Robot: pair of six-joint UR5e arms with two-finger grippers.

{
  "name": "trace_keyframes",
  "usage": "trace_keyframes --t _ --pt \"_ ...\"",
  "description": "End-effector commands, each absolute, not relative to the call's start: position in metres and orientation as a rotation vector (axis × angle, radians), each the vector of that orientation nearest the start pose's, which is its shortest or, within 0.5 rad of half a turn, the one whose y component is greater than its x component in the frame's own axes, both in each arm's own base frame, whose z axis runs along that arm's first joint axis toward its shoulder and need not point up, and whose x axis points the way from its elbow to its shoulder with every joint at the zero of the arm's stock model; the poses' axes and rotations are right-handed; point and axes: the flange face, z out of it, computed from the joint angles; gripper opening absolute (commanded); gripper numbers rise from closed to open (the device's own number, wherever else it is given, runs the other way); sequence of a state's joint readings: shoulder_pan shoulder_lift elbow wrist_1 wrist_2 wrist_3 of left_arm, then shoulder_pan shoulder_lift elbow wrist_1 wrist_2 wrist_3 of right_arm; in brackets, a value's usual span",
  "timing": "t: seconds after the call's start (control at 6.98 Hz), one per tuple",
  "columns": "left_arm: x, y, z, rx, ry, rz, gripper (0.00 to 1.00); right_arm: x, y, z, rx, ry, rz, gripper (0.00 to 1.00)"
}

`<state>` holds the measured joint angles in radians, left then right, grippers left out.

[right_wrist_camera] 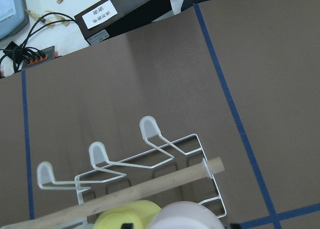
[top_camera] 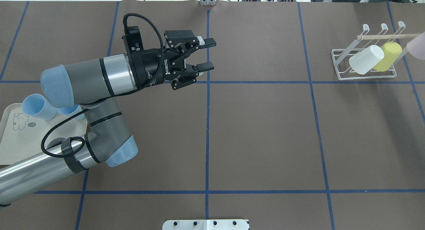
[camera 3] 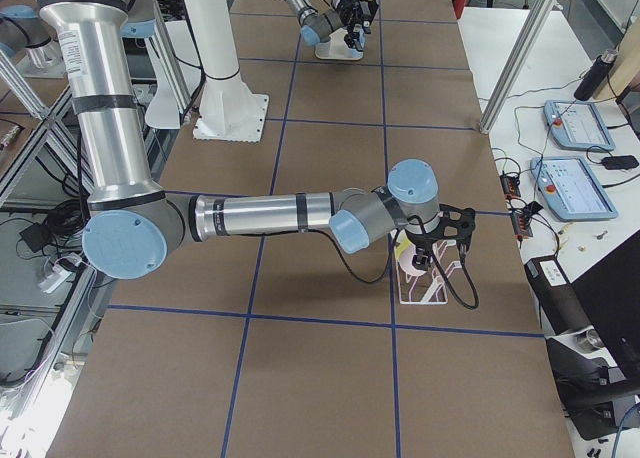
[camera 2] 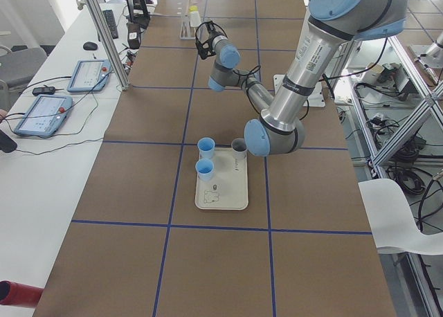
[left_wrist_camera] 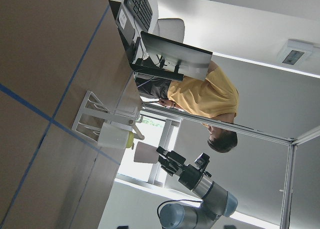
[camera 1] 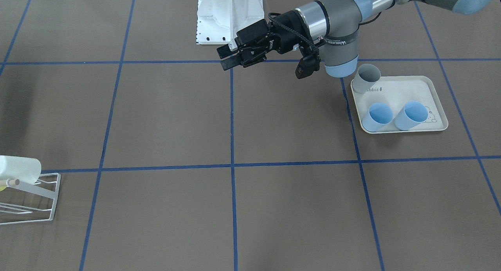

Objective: Transfer IKEA cup to right arm and place on rack

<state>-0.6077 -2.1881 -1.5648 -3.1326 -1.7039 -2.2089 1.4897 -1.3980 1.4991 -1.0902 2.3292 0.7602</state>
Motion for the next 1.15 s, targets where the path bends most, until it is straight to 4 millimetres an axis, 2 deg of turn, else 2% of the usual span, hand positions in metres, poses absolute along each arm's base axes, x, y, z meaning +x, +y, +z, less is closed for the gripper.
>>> trace_keyframes --t 0.0,0.72,1.0 --pt "0.418 -0.437 0.146 -0.111 2.22 -0.563 0.7 0.012 -0.594 0.554 0.21 -0.877 0.408 0.0" --pt "0.418 -0.436 0.146 -0.113 2.22 -0.562 0.7 0.011 -0.593 0.563 0.204 -0.86 0.412 0.0" --pt "0.418 -0.436 0.146 -0.112 2.22 -0.564 0.7 0.001 -0.595 0.562 0.199 -0.86 0.399 0.0"
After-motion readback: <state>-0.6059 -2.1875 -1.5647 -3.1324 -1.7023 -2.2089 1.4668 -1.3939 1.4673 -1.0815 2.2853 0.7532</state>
